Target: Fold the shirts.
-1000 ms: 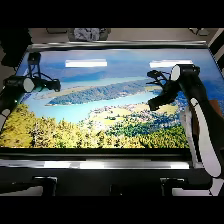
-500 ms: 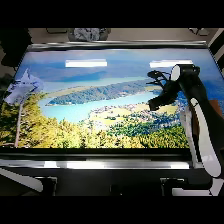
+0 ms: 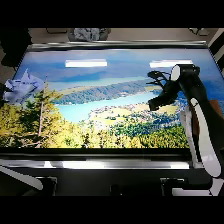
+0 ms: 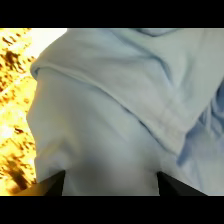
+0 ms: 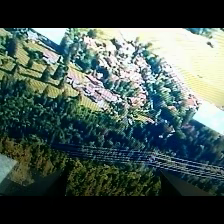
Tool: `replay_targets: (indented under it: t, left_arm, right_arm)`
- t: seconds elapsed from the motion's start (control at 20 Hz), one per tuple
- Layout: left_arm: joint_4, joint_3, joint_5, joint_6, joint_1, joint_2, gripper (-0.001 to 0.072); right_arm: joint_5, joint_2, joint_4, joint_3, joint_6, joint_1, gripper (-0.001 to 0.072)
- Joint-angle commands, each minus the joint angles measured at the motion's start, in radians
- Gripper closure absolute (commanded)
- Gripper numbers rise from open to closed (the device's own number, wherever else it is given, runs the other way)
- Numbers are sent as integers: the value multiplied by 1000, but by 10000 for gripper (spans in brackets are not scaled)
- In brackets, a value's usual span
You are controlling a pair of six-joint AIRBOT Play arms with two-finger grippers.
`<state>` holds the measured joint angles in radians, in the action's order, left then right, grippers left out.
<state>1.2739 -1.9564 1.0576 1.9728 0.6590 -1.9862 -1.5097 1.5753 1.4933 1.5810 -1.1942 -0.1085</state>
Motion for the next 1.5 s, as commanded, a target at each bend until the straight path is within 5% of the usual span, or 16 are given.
replay_targets:
  t: [0.0, 0.2, 0.25, 0.35, 0.65, 0.85, 1.0, 1.25, 1.45]
  left_arm:
    - [54, -2, 24, -1, 0, -31, -5]
    - [50, -2, -11, -2, -12, -66, 16]
    - [50, -2, -22, -2, -16, -69, 121]
    - [27, -3, -44, -47, -22, -68, 667]
    - [-45, -3, -125, -124, -55, 85, 676]
    - [-58, -2, -85, -383, -156, 355, 676]
    - [-59, -2, -34, -488, -282, 579, 676]
    - [-59, -2, 98, -508, -569, 815, 676]
    - [-59, 40, 254, -508, -824, 824, 676]
  right_arm:
    - [-3, 1, 0, 0, 0, 0, 25]
    - [-3, 1, 0, 0, 0, 0, 25]
    - [-4, 1, 0, 0, 0, 0, 25]
    - [-5, 1, 0, 0, 0, 0, 25]
    - [25, 1, 0, 2, -85, 0, 27]
    - [43, -31, 64, 55, -40, 0, 38]
    - [63, -122, 167, 125, -40, 0, 38]
    - [52, -349, 217, 159, -22, 0, 40]
    - [-63, -477, 218, 159, -20, 0, 41]
